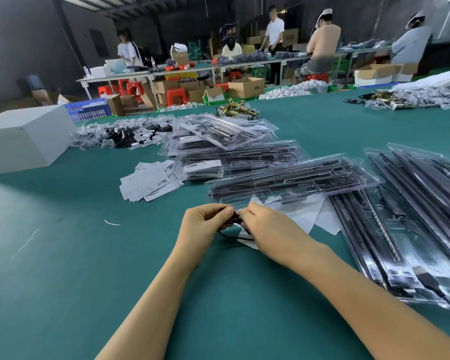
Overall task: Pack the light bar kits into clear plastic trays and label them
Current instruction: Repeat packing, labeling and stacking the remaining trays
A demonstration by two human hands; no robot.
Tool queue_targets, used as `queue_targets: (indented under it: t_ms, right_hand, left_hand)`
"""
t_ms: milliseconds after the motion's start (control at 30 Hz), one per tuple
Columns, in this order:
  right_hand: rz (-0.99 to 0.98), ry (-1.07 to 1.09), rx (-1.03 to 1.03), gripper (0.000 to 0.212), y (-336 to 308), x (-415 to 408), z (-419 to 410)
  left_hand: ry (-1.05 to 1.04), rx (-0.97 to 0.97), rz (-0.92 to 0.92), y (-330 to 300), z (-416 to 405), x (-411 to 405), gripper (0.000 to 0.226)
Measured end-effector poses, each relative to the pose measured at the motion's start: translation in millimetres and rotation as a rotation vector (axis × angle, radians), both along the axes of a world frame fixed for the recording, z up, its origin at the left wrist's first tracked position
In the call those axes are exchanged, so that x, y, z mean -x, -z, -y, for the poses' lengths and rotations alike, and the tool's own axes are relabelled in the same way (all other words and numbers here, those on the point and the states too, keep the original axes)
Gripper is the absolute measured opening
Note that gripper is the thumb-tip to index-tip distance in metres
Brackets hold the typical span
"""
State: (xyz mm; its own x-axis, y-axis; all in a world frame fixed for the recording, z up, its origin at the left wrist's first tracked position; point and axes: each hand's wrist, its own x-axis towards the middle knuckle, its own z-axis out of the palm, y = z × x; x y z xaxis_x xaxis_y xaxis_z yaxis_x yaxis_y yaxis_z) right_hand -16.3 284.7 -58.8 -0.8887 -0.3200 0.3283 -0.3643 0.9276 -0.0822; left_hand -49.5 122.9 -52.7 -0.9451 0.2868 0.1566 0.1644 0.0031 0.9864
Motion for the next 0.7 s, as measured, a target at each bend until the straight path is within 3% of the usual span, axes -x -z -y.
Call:
queue_targets:
  t_ms: [133,267,433,600,700]
  right_hand:
    - [-0.049,0.062,-0.022,0.025,1.9,-2.6,8.5]
    - [-0.214,0.085,-0.107,0.016,-2.9,-5.8,13.2]
    - [0.021,0.075,-0.114,0.069,2.3,-3.3,10.6]
    - [-0.22,0.058,-0.1,0.036,-11.7,-7.4,6.2]
    - [-0.18,0.078,0.003,0.033,-13.5,-5.5,3.6]
  left_hand:
    - [-0.053,-0.028,0.006,0.4,-3.9,-2.8,0.019]
    - [-0.112,-0.121,0.067,1.3,-7.9,-5.3,0.012]
    - [-0.126,-0.136,0.117,1.1,-7.3,-5.2,0.012]
    - [-0.089,-0.113,0.085,0.2,-7.5,-4.8,0.017]
    - [-0.045,-0.025,-0.001,-3.2,-6.0,-6.6,0.02]
